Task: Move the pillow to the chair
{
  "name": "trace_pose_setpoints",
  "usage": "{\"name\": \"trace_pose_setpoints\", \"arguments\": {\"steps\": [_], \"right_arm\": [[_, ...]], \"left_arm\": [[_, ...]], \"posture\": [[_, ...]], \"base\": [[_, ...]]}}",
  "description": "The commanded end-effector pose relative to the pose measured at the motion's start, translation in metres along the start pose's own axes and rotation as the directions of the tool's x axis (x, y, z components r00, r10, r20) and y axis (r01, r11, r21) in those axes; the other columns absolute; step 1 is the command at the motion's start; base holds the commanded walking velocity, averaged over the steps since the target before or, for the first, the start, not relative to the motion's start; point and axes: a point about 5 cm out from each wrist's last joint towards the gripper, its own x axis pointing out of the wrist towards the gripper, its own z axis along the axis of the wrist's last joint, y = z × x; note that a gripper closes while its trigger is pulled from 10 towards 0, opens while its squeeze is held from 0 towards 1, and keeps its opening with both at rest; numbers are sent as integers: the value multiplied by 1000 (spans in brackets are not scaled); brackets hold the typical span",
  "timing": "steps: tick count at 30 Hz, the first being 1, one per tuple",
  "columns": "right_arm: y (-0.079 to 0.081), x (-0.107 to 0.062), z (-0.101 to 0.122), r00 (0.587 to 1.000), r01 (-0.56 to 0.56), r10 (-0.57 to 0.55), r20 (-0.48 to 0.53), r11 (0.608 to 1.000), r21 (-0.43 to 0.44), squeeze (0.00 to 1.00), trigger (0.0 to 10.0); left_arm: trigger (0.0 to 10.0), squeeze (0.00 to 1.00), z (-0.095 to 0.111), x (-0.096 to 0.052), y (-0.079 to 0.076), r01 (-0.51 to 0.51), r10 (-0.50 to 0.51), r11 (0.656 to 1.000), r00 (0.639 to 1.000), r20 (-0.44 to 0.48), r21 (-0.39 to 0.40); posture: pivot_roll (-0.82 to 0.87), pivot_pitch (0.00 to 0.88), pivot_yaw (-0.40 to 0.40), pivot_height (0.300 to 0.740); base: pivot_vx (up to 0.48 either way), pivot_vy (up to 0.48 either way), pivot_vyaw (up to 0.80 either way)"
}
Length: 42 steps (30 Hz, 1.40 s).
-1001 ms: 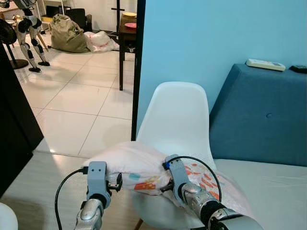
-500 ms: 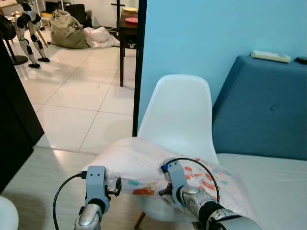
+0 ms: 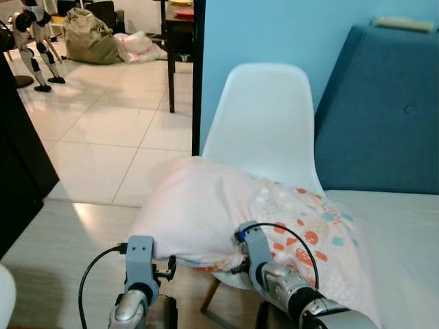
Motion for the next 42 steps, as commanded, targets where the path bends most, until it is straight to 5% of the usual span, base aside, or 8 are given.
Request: {"name": "trace_pose_setpoints", "arguments": {"steps": [1,9,17,25,26,28,33,42], "right_arm": [[-15,-3,-2,998,70,-70,-5,997,-20,0,10000],[-23,-8,53,966,80,-66,250,996,-44,0,10000],[-6,-15,114,915,240,-60,400,876,-418,0,10000],[-2,-14,119,913,277,-87,399,850,-448,0,10000],[-5,-12,109,925,263,-99,366,864,-431,714,10000],[-7,-11,101,931,255,-108,349,877,-407,1000,10000],[-20,-10,74,938,154,-119,326,985,-83,1000,10000],[-26,-17,73,939,-88,166,302,963,-255,1000,10000]], "left_arm": [[10000,0,1,0,-2,8,-8,1000,1000,5,5],[10000,0,1,-5,-4,12,-12,1000,1000,7,3],[10000,0,2,-10,-9,24,-24,1000,1000,13,2],[10000,0,2,-11,-11,22,-22,1000,1000,8,-6],[10000,0,3,-11,-11,21,-21,1000,1000,9,-10],[10000,0,3,-9,-12,21,-21,1000,1000,10,-12],[10000,0,7,-4,-13,37,-37,999,999,11,-19],[10000,0,12,3,-9,94,-94,996,996,-5,-7]], "posture": [[198,54,-78,545],[217,99,-67,525],[239,138,-63,525],[233,127,-78,525],[232,126,-79,525],[227,118,-84,525],[210,86,-85,525],[182,22,-71,525]], "base": [[0,0,0],[0,0,0],[0,0,0],[0,0,0],[0,0,0],[0,0,0],[0,0,0],[0,0,0]]}}
